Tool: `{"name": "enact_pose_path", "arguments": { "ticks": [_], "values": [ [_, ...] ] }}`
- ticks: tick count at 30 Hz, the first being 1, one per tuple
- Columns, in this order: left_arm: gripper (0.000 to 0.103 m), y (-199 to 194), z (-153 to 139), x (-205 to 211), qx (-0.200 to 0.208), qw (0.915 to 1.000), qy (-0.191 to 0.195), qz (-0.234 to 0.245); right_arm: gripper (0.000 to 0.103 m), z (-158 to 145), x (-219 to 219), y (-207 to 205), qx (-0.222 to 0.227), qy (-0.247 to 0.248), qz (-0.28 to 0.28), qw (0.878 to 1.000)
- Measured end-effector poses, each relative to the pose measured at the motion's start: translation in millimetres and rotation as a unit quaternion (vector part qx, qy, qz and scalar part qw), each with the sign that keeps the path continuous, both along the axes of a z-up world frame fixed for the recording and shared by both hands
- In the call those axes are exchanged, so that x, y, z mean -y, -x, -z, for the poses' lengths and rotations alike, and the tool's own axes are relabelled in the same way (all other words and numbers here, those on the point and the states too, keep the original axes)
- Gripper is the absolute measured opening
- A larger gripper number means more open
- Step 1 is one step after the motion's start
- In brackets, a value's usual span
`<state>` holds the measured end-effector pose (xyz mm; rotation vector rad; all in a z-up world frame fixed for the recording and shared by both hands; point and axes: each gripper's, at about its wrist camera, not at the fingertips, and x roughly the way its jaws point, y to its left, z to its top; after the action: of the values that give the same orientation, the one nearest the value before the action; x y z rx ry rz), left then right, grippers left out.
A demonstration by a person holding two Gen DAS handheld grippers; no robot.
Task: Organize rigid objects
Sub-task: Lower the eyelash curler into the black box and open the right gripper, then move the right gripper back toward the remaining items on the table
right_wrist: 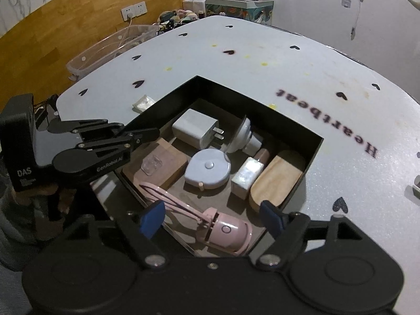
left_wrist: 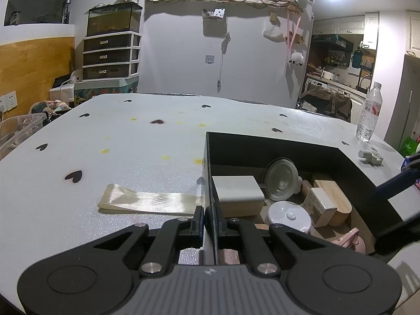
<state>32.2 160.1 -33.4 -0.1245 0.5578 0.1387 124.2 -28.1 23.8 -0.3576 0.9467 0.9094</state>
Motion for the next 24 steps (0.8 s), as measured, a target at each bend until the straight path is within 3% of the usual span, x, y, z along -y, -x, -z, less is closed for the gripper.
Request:
{"name": "enact_pose_path", "arguments": {
  "ticks": [14,24],
  "values": [
    [0.007,0,0,0,0.000,1.0000,0.000,0.000,0.103,-5,2,17,0.006,-0.005,0.000,1.000],
    [0.007,0,0,0,0.000,1.0000,0.000,0.000,0.103,-19,15,21,0.030,-0.032,0.010,0.999]
  ]
}}
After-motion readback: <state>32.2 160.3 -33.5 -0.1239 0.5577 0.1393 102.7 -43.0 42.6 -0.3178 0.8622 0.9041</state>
